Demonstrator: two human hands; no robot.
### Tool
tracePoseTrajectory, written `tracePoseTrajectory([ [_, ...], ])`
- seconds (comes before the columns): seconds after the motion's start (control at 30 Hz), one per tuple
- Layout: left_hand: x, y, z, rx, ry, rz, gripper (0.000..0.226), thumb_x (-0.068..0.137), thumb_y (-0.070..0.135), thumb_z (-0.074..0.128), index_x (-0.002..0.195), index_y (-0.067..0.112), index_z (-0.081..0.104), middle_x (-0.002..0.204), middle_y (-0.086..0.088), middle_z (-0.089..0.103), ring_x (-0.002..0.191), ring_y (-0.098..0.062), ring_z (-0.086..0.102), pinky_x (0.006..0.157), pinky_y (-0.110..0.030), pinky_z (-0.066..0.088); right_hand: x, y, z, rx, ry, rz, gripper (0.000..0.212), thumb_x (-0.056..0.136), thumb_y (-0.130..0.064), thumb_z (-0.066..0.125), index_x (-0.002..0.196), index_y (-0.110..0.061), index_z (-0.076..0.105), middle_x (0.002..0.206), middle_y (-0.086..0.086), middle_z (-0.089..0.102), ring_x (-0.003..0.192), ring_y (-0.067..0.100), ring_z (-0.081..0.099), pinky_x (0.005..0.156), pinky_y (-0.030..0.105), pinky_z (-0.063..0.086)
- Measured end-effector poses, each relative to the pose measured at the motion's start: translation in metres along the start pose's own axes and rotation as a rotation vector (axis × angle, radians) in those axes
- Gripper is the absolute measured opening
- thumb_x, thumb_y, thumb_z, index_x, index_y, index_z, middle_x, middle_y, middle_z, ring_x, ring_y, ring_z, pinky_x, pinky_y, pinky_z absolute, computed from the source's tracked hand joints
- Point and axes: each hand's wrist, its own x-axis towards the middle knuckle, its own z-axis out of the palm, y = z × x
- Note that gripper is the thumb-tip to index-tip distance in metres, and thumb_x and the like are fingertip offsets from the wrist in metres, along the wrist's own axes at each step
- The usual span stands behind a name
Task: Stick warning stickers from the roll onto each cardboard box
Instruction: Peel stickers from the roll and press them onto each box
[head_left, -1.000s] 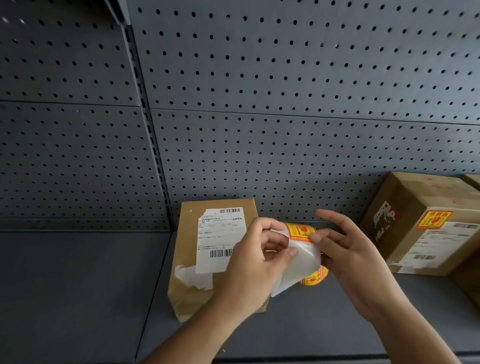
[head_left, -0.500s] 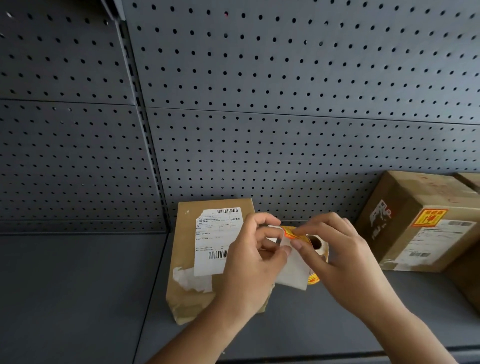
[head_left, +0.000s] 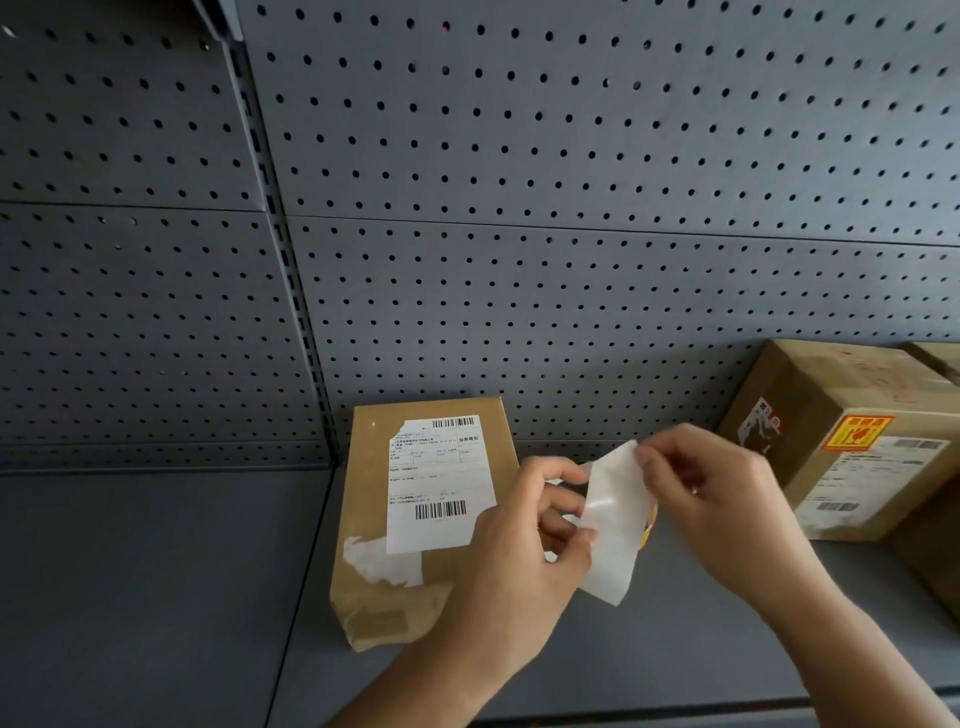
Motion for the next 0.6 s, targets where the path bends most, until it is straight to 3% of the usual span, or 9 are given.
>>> tracePoseTrajectory([
  [0.1, -0.005, -0.001, 0.001, 0.054, -0.062, -0.025, 0.036, 0.091, 0.013, 0.069, 0.110, 0.041, 0.055, 0.094, 0.022, 0.063, 0.080, -0.003, 0.062, 0.069, -0.014, 0.049, 0.009, 0.008, -0.016, 0.113, 0.067, 0.174, 0.014, 0.098, -0.024, 0.060, 0.086, -0.026, 0.067, 0.067, 0.000, 0.066, 0.055, 0.015, 0.057, 0.049, 0.031, 0.045],
  [0.2, -0.009, -0.003, 0.004, 0.151, -0.127, -0.015, 0.034, 0.092, 0.017, 0.067, 0.111, 0.044, 0.057, 0.097, 0.023, 0.063, 0.089, 0.000, 0.063, 0.073, -0.015, 0.052, 0.014, 0.011, -0.032, 0.171, 0.184, 0.253, 0.013, 0.101, -0.029, 0.056, 0.094, -0.024, 0.067, 0.055, 0.007, 0.063, 0.042, 0.009, 0.051, 0.043, 0.030, 0.042],
  [0.3, -0.012, 0.002, 0.000, 0.272, -0.183, 0.026, 0.025, 0.095, 0.033, 0.063, 0.117, 0.043, 0.056, 0.099, 0.020, 0.068, 0.093, -0.001, 0.064, 0.080, -0.024, 0.056, 0.011, 0.003, -0.035, 0.228, 0.269, 0.231, 0.013, 0.101, -0.028, 0.056, 0.094, -0.023, 0.066, 0.054, 0.006, 0.066, 0.038, 0.009, 0.052, 0.040, 0.026, 0.045],
  [0.4, -0.010, 0.008, -0.011, 0.359, -0.139, 0.085, 0.021, 0.096, 0.047, 0.056, 0.116, 0.041, 0.060, 0.095, 0.015, 0.074, 0.087, -0.003, 0.067, 0.076, -0.029, 0.057, 0.002, -0.016, -0.026, 0.291, 0.267, 0.115, 0.010, 0.098, -0.019, 0.059, 0.092, -0.021, 0.067, 0.054, 0.009, 0.066, 0.041, 0.012, 0.061, 0.041, 0.022, 0.050],
  [0.5, -0.008, 0.017, -0.020, 0.015, -0.100, -0.036, 0.022, 0.098, 0.043, 0.059, 0.103, 0.027, 0.073, 0.088, 0.006, 0.076, 0.081, -0.008, 0.071, 0.078, -0.033, 0.060, -0.010, -0.032, -0.008, 0.259, 0.264, -0.084, 0.009, 0.094, -0.010, 0.063, 0.090, -0.015, 0.069, 0.068, 0.007, 0.068, 0.054, 0.008, 0.070, 0.048, 0.027, 0.057],
  [0.6, -0.005, 0.027, -0.030, -0.413, -0.072, -0.230, 0.046, 0.090, 0.047, 0.058, 0.100, 0.005, 0.074, 0.087, -0.015, 0.076, 0.075, -0.019, 0.071, 0.075, -0.035, 0.060, -0.022, -0.045, 0.012, 0.164, 0.260, -0.253, 0.010, 0.097, -0.016, 0.065, 0.091, -0.013, 0.072, 0.082, -0.003, 0.068, 0.064, 0.006, 0.071, 0.055, 0.024, 0.054],
])
